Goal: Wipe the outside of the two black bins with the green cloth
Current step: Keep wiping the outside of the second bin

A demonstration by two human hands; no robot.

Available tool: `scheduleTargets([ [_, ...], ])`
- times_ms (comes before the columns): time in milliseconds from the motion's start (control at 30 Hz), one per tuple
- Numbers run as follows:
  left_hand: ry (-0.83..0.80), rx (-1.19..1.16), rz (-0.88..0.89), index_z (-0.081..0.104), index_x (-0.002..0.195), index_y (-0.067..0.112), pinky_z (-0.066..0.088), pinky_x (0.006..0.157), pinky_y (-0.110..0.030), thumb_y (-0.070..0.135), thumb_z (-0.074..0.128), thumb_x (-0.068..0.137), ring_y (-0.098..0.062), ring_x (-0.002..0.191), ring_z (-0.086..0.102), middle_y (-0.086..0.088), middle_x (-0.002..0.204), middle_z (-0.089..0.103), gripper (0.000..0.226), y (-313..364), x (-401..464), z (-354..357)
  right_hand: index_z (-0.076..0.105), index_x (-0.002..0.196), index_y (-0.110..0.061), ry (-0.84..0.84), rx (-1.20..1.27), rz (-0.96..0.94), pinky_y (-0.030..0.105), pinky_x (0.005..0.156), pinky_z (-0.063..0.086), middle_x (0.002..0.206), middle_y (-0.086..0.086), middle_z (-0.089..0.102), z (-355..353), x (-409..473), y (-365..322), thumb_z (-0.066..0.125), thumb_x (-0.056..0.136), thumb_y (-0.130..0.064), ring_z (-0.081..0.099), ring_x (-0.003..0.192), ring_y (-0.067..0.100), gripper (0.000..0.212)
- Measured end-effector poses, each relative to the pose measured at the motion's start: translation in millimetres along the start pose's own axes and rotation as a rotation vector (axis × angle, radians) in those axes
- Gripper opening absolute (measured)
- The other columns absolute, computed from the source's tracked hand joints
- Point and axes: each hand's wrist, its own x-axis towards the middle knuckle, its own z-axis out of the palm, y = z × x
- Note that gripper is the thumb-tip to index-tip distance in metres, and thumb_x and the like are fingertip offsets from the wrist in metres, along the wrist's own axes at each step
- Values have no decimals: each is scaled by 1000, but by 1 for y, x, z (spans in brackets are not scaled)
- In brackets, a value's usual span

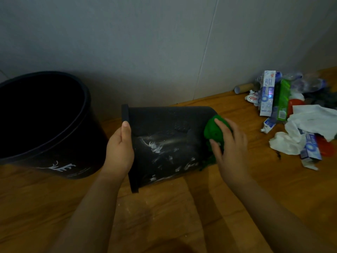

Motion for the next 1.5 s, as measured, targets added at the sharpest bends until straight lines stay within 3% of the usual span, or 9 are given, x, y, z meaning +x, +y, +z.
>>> scheduleTargets([
  [100,11,0,3,63,90,12,48,67,-26,45,28,105,-17,82,63,-6,86,64,50,-2,0,0,35,144,-28,50,-35,78,50,100,45,149,3,30,-2,-8,0,52,91,-29,33,132,28,55],
  [300,10,5,4,62,91,11,44,62,-19,43,27,106,-10,76,61,-4,84,63,50,1,0,0,39,139,-31,-31,-36,-192,52,104,39,148,4,30,13,-9,-25,60,81,-22,30,133,32,63],
  [567,-6,-28,4,61,85,15,44,63,-23,44,28,106,-12,75,63,-2,81,63,48,1,2,0,42,138,-29,45,-91,19,54,101,42,149,6,29,3,-17,-5,58,85,-22,30,133,33,57],
  [733,-15,-12,-5,59,83,13,44,63,-24,43,29,106,-13,73,60,-2,78,59,48,2,3,-1,46,134,-30,-37,-98,-288,46,102,37,145,8,34,12,-22,-32,62,77,-20,33,128,34,60],
  [900,2,-5,13,60,85,10,44,63,-24,46,30,105,-12,70,60,-2,75,60,51,1,2,0,47,137,-27,43,-126,-18,46,100,42,146,6,34,1,0,-15,58,86,-23,35,127,31,52],
  [1100,55,-85,17,59,76,17,44,54,-13,46,34,102,2,58,58,7,65,60,46,-15,-29,-1,47,136,-27,42,-139,-22,43,97,43,145,6,35,-1,-3,-7,59,88,-23,36,126,31,50],
  [1267,82,21,65,52,64,15,45,55,-26,46,30,102,-6,52,52,1,59,51,54,-19,-33,0,48,136,-27,55,-126,20,45,93,47,145,6,35,0,-14,-11,59,87,-25,38,125,32,50],
  [1333,73,-10,50,55,68,11,47,51,-19,46,30,103,-5,52,55,-2,63,53,55,-12,-28,3,49,136,-27,35,-91,16,47,95,47,146,6,33,3,-22,-19,61,85,-23,35,127,31,53],
  [1500,41,-52,17,62,79,8,45,48,-9,45,30,104,-4,59,61,-3,72,60,55,-6,-19,2,47,133,-31,-73,-89,-298,48,99,43,144,5,36,10,-32,-44,66,75,-21,33,129,31,61],
])
